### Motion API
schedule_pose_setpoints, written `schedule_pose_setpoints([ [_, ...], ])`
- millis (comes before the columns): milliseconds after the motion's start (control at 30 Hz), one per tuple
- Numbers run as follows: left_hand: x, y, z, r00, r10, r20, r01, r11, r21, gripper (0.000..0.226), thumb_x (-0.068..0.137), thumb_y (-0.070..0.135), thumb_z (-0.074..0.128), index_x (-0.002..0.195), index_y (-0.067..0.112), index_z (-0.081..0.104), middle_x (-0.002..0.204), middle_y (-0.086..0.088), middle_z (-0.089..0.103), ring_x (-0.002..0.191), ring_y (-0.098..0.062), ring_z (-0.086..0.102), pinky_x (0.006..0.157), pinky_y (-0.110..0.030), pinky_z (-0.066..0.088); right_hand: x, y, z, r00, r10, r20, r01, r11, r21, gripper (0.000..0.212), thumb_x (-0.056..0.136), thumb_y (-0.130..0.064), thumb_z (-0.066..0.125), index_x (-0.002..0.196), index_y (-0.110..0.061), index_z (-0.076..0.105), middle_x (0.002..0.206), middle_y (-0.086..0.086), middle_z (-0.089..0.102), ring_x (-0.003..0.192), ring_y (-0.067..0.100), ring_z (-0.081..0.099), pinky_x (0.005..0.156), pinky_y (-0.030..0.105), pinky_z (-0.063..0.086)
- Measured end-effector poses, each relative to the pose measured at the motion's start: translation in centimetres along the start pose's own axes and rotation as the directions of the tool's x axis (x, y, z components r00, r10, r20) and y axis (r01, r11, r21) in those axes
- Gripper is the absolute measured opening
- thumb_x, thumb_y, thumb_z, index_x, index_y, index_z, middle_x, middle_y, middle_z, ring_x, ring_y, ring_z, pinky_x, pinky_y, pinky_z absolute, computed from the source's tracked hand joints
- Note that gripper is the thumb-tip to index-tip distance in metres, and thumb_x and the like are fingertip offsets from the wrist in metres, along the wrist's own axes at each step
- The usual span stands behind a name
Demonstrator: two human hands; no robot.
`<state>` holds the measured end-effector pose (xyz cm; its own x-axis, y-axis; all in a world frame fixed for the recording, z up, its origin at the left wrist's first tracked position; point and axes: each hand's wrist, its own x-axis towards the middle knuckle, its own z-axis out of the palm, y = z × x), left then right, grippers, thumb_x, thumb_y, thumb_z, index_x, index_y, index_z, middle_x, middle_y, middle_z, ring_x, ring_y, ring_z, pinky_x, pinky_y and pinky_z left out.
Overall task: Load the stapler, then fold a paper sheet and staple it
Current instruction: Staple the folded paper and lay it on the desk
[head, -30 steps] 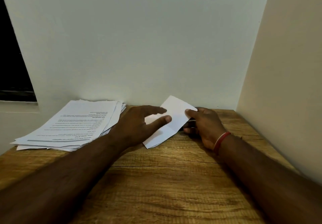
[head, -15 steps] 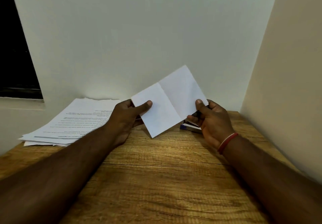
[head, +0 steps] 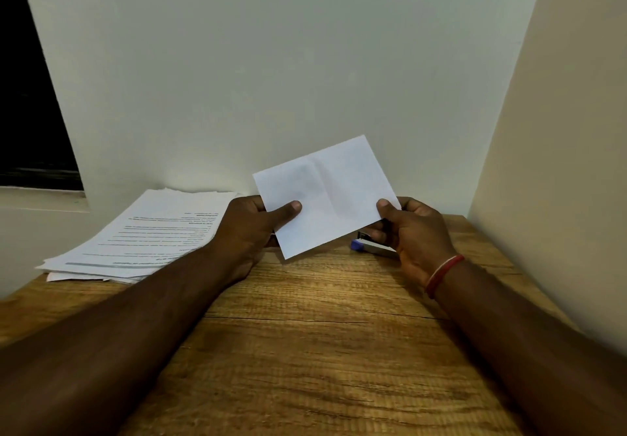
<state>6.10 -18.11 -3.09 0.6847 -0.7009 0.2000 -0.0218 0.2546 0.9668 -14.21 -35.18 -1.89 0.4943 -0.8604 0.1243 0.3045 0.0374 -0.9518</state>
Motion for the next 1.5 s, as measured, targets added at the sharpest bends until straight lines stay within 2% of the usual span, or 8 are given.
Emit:
schedule_pose_setpoints([
  [167, 0.3, -0.1, -0.3, 0.996, 0.078, -0.050, -0.075, 0.995, 0.060, 0.031, 0.092, 0.024, 0.091, 0.117, 0.008, 0.082, 0.107, -0.006, 0.087, 0.099, -0.024, 0.085, 0.084, -0.044, 0.069, -0.3, -0.2, -0.2, 0.996, -0.088, -0.009, 0.085, 0.985, -0.148, 0.009, 0.105, -0.012, 0.072, 0.110, -0.004, 0.071, 0.088, 0.023, 0.076, 0.055, 0.016, 0.072, 0.070, 0.040, 0.064],
  [600, 0.1, -0.3, -0.1, 0.992, -0.040, 0.120, 0.042, 0.999, -0.016, 0.034, 0.095, 0.019, 0.088, 0.127, 0.011, 0.080, 0.117, -0.010, 0.086, 0.100, -0.035, 0.085, 0.072, -0.039, 0.070, 0.4, -0.1, -0.8, 0.996, -0.068, 0.051, 0.072, 0.995, -0.073, 0.006, 0.104, -0.015, 0.074, 0.105, -0.010, 0.071, 0.079, 0.009, 0.076, 0.067, 0.020, 0.072, 0.063, 0.031, 0.061],
  [700, 0.2, -0.1, -0.4, 0.999, -0.005, 0.053, 0.005, 1.000, -0.001, 0.030, 0.095, 0.018, 0.088, 0.123, 0.012, 0.080, 0.111, -0.006, 0.087, 0.095, -0.029, 0.086, 0.075, -0.040, 0.072, 1.2, 0.0, -1.6, 0.976, -0.208, 0.063, 0.214, 0.874, -0.435, 0.024, 0.100, -0.037, 0.079, 0.110, -0.015, 0.077, 0.097, 0.004, 0.081, 0.088, 0.015, 0.076, 0.077, 0.027, 0.057],
  [800, 0.2, 0.1, -0.4, 1.000, 0.021, 0.000, -0.021, 1.000, -0.007, 0.027, 0.095, 0.017, 0.088, 0.120, 0.012, 0.079, 0.102, -0.005, 0.087, 0.088, -0.029, 0.086, 0.073, -0.039, 0.072, 0.7, 0.3, -2.4, 0.980, -0.049, 0.192, 0.160, 0.768, -0.620, 0.050, 0.081, -0.053, 0.093, 0.119, -0.026, 0.073, 0.112, -0.003, 0.077, 0.106, 0.013, 0.074, 0.088, 0.028, 0.059],
  [933, 0.3, 0.1, -0.4, 0.999, 0.038, -0.017, -0.039, 0.999, -0.030, 0.028, 0.095, 0.017, 0.088, 0.120, 0.011, 0.079, 0.102, -0.010, 0.087, 0.088, -0.033, 0.086, 0.071, -0.040, 0.072, 0.9, 1.0, -2.7, 0.961, 0.021, 0.277, 0.245, 0.403, -0.882, 0.021, 0.085, -0.047, 0.092, 0.091, -0.039, 0.074, 0.097, -0.017, 0.073, 0.096, 0.007, 0.068, 0.087, 0.034, 0.055],
  [1033, 0.3, 0.0, -0.4, 0.999, 0.049, -0.018, -0.049, 0.998, -0.032, 0.023, 0.096, 0.018, 0.088, 0.117, 0.014, 0.080, 0.104, -0.011, 0.086, 0.093, -0.037, 0.085, 0.073, -0.041, 0.072, 1.4, 1.1, -2.6, 0.953, -0.016, 0.303, 0.293, 0.317, -0.902, 0.020, 0.093, -0.042, 0.085, 0.095, -0.026, 0.074, 0.097, -0.009, 0.074, 0.096, 0.015, 0.068, 0.077, 0.030, 0.050],
  [1233, 0.3, 0.0, -0.3, 0.994, 0.099, -0.033, -0.101, 0.994, -0.046, 0.018, 0.094, 0.022, 0.090, 0.110, 0.020, 0.083, 0.106, -0.002, 0.087, 0.097, -0.029, 0.085, 0.075, -0.042, 0.071, 0.5, 1.8, -1.3, 0.942, -0.026, 0.335, 0.184, 0.874, -0.449, 0.014, 0.104, -0.026, 0.074, 0.116, -0.018, 0.076, 0.109, 0.019, 0.081, 0.083, 0.027, 0.067, 0.074, 0.043, 0.054],
  [1500, 0.3, 0.0, -0.1, 0.986, 0.163, -0.025, -0.163, 0.987, -0.011, 0.016, 0.096, 0.022, 0.088, 0.111, 0.021, 0.085, 0.106, 0.000, 0.087, 0.092, -0.021, 0.084, 0.069, -0.033, 0.068, 0.1, 2.0, -0.5, 0.923, -0.092, 0.374, 0.222, 0.921, -0.321, 0.028, 0.104, -0.014, 0.071, 0.132, -0.013, 0.070, 0.117, 0.006, 0.082, 0.111, 0.023, 0.079, 0.084, 0.035, 0.066],
])
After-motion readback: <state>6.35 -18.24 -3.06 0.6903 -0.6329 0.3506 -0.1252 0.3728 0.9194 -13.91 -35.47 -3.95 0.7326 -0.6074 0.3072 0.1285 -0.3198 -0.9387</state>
